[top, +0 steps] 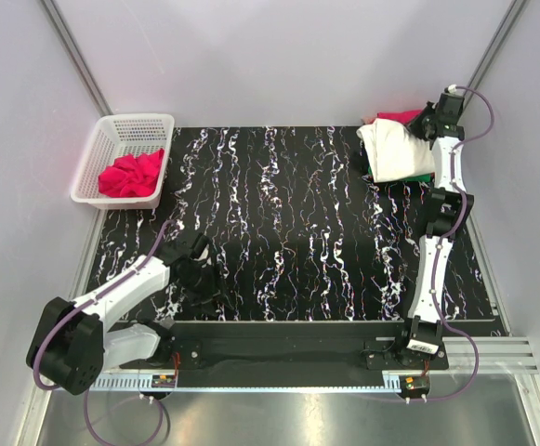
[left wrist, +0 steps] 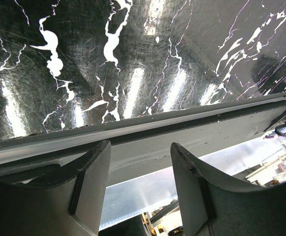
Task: Fold and stack the t-shirts
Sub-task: Reset both grippers
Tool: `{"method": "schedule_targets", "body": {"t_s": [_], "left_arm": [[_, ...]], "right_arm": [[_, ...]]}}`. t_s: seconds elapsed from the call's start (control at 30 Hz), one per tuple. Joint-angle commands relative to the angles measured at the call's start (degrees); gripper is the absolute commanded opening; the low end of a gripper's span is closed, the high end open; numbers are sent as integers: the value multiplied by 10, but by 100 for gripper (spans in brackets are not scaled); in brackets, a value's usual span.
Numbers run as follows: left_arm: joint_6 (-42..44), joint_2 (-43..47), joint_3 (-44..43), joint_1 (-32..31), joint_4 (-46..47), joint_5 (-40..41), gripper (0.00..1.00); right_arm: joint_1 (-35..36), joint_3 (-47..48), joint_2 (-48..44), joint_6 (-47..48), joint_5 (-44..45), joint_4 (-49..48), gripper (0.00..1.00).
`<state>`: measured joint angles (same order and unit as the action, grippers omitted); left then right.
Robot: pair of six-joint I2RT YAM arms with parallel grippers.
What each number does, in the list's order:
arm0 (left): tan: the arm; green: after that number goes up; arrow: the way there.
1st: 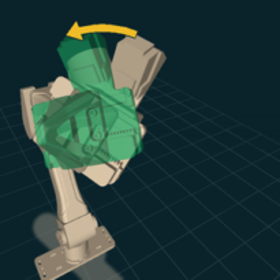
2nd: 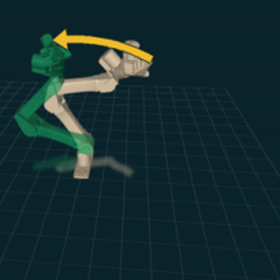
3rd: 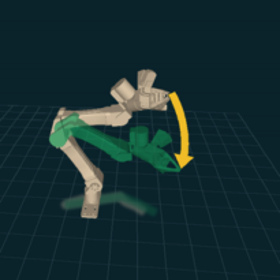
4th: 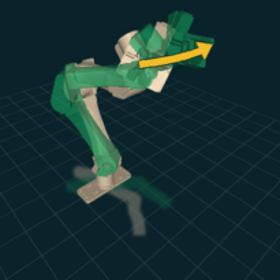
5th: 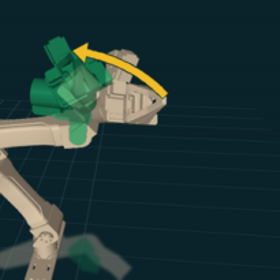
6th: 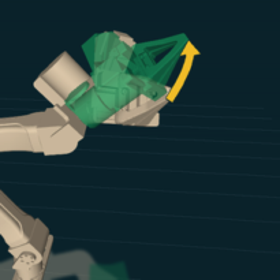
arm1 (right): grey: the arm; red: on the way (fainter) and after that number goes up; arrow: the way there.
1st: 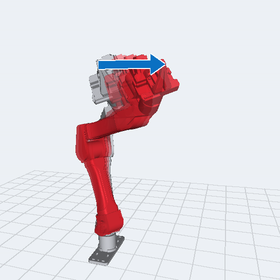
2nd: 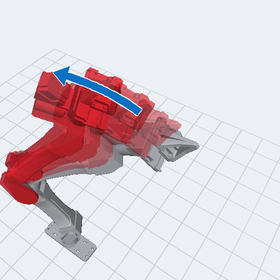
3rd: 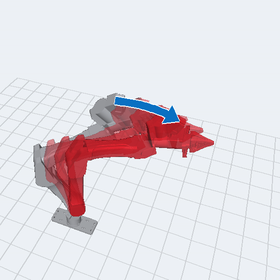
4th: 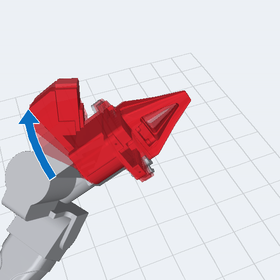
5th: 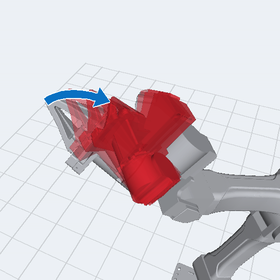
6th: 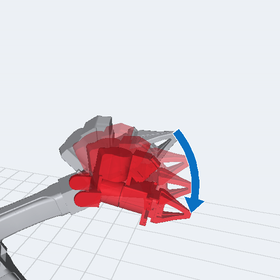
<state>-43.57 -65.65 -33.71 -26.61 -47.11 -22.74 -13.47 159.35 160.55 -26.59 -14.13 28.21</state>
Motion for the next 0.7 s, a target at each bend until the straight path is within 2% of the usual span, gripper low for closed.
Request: {"method": "schedule_targets", "body": {"t_s": [0.0,0.07,0.13,0.2,0.23,0.27,0.33,0.47,0.67], "left_arm": [[-10,10,-9,-2,-3,-5,57],[-11,13,-7,-2,-3,-5,57],[-13,13,-5,-2,-2,-4,57],[-10,9,-7,-2,0,-1,57],[-10,8,-11,-2,3,-1,57],[-9,4,-14,-2,4,0,57],[-6,2,-24,-2,10,-2,57],[-3,-6,-34,-2,18,-7,57],[-2,12,-29,-2,22,-11,57]], "right_arm": [[-19,19,25,-10,10,2,7],[-19,1,-1,2,-18,12,17],[-17,-31,-38,15,-35,19,19],[-16,-97,-110,26,-56,20,31],[-14,-120,-159,32,-56,21,32],[-9,-163,-181,38,-47,20,32],[-9,-191,-228,46,-51,24,33],[-5,-249,-278,46,-56,30,38],[0,-322,-338,52,-61,33,36]]}}
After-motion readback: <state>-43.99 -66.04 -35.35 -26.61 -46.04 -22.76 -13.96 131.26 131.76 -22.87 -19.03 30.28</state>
